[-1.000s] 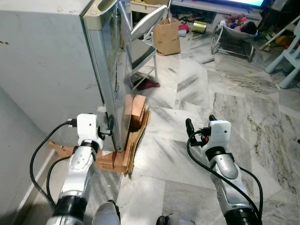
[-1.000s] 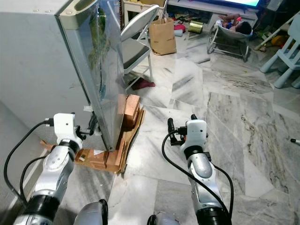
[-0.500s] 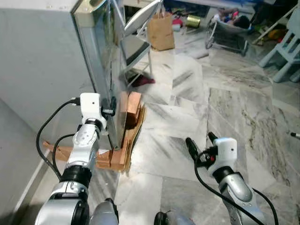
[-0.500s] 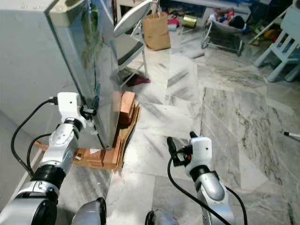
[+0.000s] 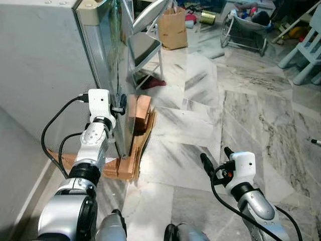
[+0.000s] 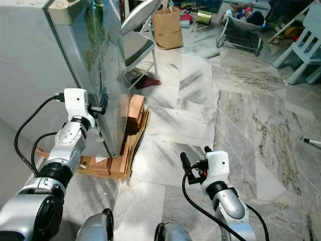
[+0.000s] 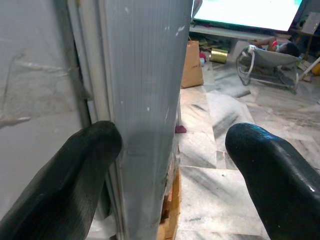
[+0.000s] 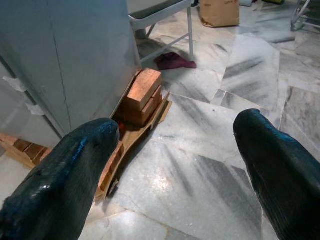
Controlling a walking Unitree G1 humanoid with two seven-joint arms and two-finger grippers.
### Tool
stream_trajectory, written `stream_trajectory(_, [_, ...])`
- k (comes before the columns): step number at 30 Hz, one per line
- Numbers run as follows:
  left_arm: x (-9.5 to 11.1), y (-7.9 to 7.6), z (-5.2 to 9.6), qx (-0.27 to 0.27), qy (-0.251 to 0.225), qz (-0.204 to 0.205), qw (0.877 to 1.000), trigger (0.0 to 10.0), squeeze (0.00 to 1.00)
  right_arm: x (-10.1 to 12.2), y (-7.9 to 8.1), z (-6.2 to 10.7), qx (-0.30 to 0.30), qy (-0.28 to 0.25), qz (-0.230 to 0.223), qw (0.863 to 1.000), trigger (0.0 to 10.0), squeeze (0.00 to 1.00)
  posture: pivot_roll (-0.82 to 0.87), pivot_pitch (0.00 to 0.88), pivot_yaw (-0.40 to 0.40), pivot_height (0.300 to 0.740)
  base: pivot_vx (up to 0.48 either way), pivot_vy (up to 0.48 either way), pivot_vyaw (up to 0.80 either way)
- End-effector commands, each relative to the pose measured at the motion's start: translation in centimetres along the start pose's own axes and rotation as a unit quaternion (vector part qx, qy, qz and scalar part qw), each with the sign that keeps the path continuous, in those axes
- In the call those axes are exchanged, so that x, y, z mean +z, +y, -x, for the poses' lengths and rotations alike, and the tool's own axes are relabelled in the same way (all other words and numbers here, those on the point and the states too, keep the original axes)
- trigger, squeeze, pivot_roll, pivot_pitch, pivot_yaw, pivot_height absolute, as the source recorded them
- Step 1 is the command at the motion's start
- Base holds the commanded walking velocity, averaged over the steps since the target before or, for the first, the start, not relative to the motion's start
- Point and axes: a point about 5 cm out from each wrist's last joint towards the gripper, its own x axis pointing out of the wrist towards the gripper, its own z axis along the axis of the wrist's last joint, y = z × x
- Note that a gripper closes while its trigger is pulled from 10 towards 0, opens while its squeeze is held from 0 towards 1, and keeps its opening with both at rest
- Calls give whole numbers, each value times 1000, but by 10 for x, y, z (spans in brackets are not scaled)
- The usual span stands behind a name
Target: Restocking fridge
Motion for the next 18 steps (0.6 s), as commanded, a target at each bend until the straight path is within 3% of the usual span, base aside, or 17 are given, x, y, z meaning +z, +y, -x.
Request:
stream_trajectory(1, [7,-9,-5,-19,-11,-12,1000,10000,0,2,0,3,0,1,0,1000,10000,0,-46,174,-76,740,0,0,0])
stream_trajectory(5, [14,-20,-11,-42,-15,-27,999,10000,0,0,-1,3,1,6,-1,1000,10000,0,-45,170,-73,740,0,0,0])
stream_trajectory(8, [29,-47,-19,-95,-33,-31,994,10000,0,-8,1,8,23,34,-19,999,10000,0,-43,164,-69,740,0,0,0])
stream_trajectory(11, [43,-94,-18,-190,-65,-44,979,10000,0,-22,7,13,61,78,-32,995,10000,0,-36,159,-67,740,0,0,0])
stream_trajectory(13, [49,-141,-7,-285,-90,-49,953,10000,0,-29,11,16,84,101,-38,991,10000,0,-30,155,-66,740,0,0,0])
stream_trajectory(14, [49,-141,-7,-285,-90,-49,953,10000,0,-29,11,16,84,101,-38,991,10000,0,-30,155,-66,740,0,0,0])
stream_trajectory(15, [50,-174,8,-352,-102,-39,929,10000,0,-30,12,16,90,105,-39,990,10000,0,-29,152,-66,740,0,0,0])
stream_trajectory(17, [52,-218,34,-442,-118,-19,889,10000,0,-31,14,15,96,107,-40,989,10000,0,-33,149,-64,740,0,0,0])
stream_trajectory(18, [53,-231,43,-468,-122,-12,875,10000,0,-31,15,14,98,107,-40,989,10000,0,-33,149,-64,740,0,0,0])
